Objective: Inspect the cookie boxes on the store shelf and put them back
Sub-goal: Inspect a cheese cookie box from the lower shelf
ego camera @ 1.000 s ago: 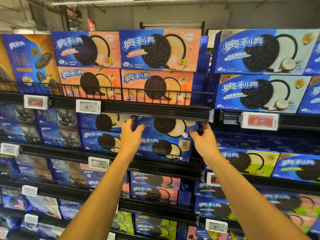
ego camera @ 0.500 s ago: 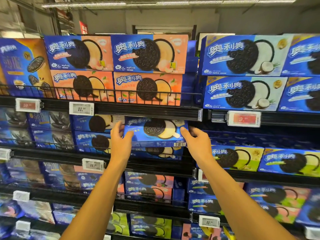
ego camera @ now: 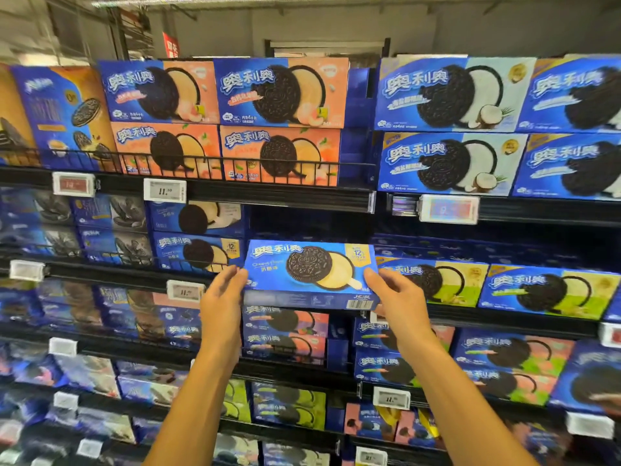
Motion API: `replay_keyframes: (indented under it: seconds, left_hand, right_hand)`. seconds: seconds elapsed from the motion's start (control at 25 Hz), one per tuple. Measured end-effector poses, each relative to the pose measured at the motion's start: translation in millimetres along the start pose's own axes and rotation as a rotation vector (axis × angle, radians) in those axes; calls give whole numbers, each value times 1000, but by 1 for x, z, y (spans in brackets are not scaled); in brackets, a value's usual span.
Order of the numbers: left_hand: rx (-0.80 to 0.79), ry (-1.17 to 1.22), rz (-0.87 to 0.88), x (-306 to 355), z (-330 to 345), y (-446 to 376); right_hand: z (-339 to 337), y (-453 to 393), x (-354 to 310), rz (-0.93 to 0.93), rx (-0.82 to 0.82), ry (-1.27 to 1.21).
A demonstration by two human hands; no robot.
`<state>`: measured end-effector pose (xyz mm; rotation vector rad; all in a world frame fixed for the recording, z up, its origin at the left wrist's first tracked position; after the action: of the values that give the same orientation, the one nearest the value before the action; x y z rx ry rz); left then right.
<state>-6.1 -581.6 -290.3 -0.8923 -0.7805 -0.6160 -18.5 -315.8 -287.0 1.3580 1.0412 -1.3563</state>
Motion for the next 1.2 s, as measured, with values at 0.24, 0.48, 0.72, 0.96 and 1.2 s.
replay_keyframes:
  seconds: [0.24,0.48,0.72,0.96,1.2]
  left_hand:
    - [-52,73,6,12,4,60]
    - [-45,262,23,34,-3,107]
    - [-15,336,-32,49,-17,146]
    - [17,344,-127,54,-26,172]
    - [-35,362,-142,61,-33,170]
  right_hand:
    - [-28,40,7,-51,-42,-83]
    - [-58,86,8,-87,-108,-151]
    - [-72,129,8,-97,-170,-236]
    - [-72,146,17,-48,-152,-347]
    - [-51,135,53,135,-43,-435]
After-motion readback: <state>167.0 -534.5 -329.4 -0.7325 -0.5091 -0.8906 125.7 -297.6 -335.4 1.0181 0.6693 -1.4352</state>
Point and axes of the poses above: each hand's wrist, its own y-axis away from the middle knuckle, its own z-axis out of the palm, x = y × z, the point moved 2 cm from there along -y, towards the middle knuckle, and after that the axes turned 15 degrees about z, right-handed, at the moved point
